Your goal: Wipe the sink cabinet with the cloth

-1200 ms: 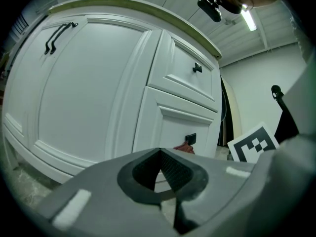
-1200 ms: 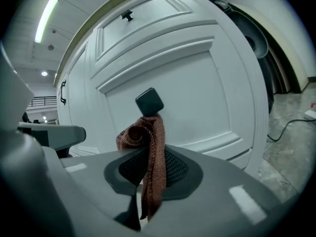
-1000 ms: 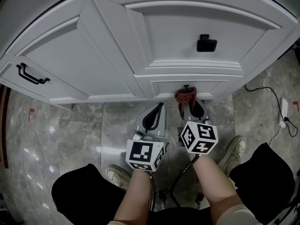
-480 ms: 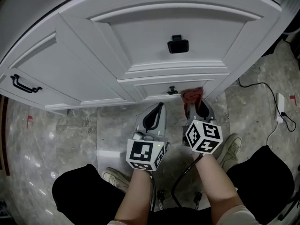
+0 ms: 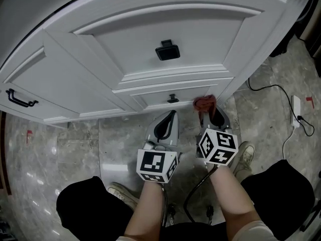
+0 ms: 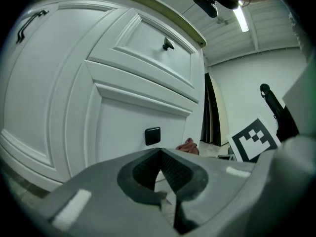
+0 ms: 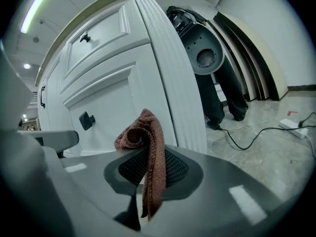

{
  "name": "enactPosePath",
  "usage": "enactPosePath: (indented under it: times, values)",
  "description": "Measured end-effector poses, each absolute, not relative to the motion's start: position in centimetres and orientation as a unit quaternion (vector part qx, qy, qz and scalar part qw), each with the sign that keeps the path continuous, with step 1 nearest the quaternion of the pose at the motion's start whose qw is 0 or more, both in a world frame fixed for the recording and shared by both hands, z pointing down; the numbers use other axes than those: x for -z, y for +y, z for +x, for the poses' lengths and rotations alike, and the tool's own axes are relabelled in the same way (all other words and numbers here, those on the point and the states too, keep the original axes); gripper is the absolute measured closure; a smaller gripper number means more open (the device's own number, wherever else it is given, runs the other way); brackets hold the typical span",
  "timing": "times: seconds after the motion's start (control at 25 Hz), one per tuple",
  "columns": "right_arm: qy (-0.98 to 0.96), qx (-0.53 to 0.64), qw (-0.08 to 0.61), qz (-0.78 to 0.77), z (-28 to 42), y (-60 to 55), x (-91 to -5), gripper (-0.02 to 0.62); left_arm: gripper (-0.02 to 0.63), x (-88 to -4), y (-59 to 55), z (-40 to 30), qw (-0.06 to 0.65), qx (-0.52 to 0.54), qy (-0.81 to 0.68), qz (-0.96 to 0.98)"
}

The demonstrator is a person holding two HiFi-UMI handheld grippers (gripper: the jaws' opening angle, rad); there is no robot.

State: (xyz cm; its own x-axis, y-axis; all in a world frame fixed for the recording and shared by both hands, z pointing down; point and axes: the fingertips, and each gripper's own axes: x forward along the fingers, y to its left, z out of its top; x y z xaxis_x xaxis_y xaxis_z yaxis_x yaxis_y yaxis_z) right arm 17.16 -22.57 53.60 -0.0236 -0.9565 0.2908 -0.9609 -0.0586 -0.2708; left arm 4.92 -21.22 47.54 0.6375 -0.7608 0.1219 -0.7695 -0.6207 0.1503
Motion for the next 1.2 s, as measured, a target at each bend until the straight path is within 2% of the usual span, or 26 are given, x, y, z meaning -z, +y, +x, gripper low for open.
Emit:
enactPosePath:
  times: [0.24,0.52,0.72,1.0,1.2]
  values:
    - [-0.646,-0.227,0.015,0.728,20.0,-22.0,-54.3,0.512,0.606,-46.8,-21.4,4.3,0.095,-0.012,-0.432,0.897]
    - [-0.65,-0.214,-0.002,0.729,18.6,-21.1,-51.2,0.514,0.606,-43.5,-21.0,2.9,0.068,0.006,-0.441,0.895]
    - [-0.697,-0.133,-0.012,0.704,15.0,-19.9,-45.0,0.514,0.606,-40.2,-19.9,2.1,0.045,0.024,-0.442,0.896]
    - [-0.738,0.003,0.018,0.675,11.3,-14.9,-37.7,0.513,0.606,-35.0,-16.0,0.9,0.005,0.056,-0.448,0.892]
    - [-0.741,0.033,0.026,0.67,10.1,-10.3,-35.3,0.512,0.606,-33.8,-11.7,0.3,-0.005,0.061,-0.455,0.888]
